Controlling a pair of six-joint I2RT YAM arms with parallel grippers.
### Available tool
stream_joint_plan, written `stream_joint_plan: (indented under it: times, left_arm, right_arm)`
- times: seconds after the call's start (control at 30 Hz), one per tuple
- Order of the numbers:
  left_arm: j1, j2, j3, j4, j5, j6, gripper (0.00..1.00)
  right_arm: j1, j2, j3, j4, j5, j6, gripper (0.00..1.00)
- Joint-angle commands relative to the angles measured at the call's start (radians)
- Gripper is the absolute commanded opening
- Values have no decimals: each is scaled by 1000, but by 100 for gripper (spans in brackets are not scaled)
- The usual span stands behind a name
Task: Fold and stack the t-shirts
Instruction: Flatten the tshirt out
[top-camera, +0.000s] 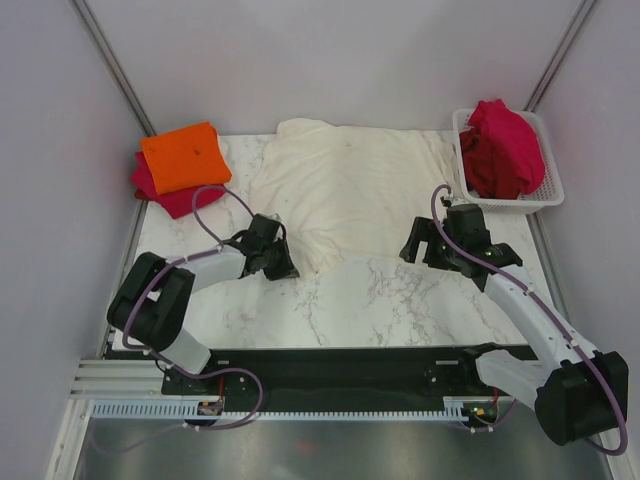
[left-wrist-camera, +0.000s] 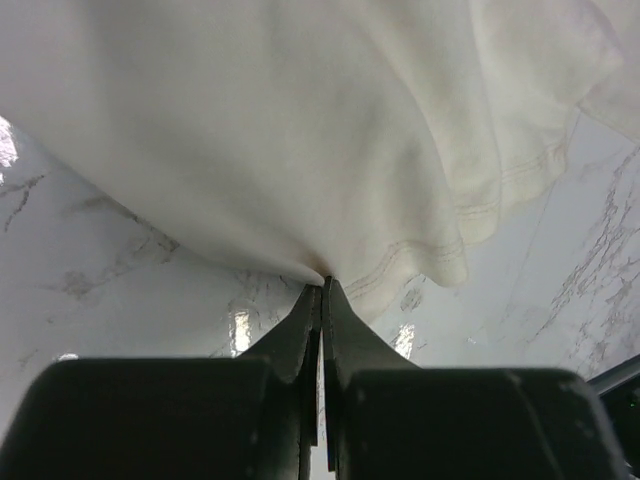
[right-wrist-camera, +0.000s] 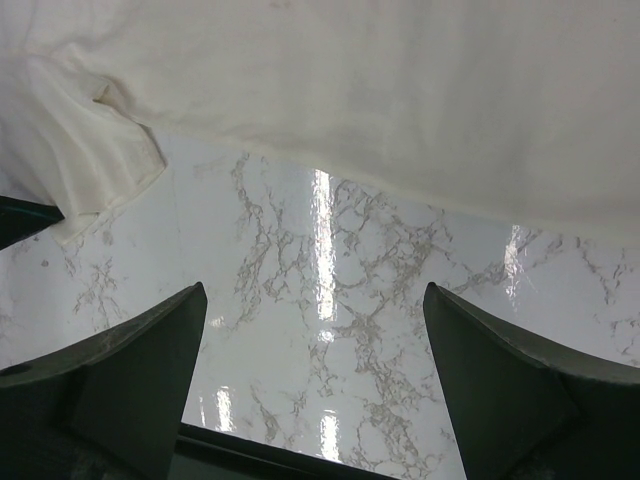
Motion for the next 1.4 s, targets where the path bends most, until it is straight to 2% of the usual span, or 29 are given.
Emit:
stream_joint_plan:
  times: [0.0, 0.1, 0.2, 0.43, 0.47, 0.57, 0.7, 0.93, 1.1, 1.2, 1.37]
  left_arm:
    - [-5, -37, -14, 34, 24, -35, 2]
    - [-5, -71, -27, 34, 24, -35, 2]
    - [-5, -171, -43, 34, 24, -35, 2]
    - [-5, -551, -107, 26, 10, -35, 2]
    - [-5, -629, -116, -411, -49, -70, 2]
    - [-5, -721, -145, -503, -35, -95, 2]
    - [-57, -789, -172, -554, -18, -181, 2]
    - [-69, -892, -213, -603, 8, -255, 2]
    - [-92, -930, -259, -610, 24, -285, 2]
    - [-113, -943, -290, -609, 25, -340, 2]
    - [-254, -1020, -290, -652, 5, -446, 2]
  right_arm:
    - [2, -6, -10, 26, 14, -18, 98]
    - [4, -14, -7, 25, 5, -20, 98]
    - [4, -37, -9, 3, 32, -29, 98]
    - [4, -54, -18, -21, 94, 34, 98]
    - [2, -54, -23, -20, 94, 52, 98]
    - [4, -57, -42, -8, 94, 87, 98]
    - [4, -78, -67, -8, 133, 133, 98]
    - [4, -158, -136, -24, 244, 273, 98]
    - [1, -179, -154, -67, 374, 331, 98]
    - [-17, -190, -164, -74, 400, 369, 98]
    - [-25, -175, -165, -8, 338, 357, 98]
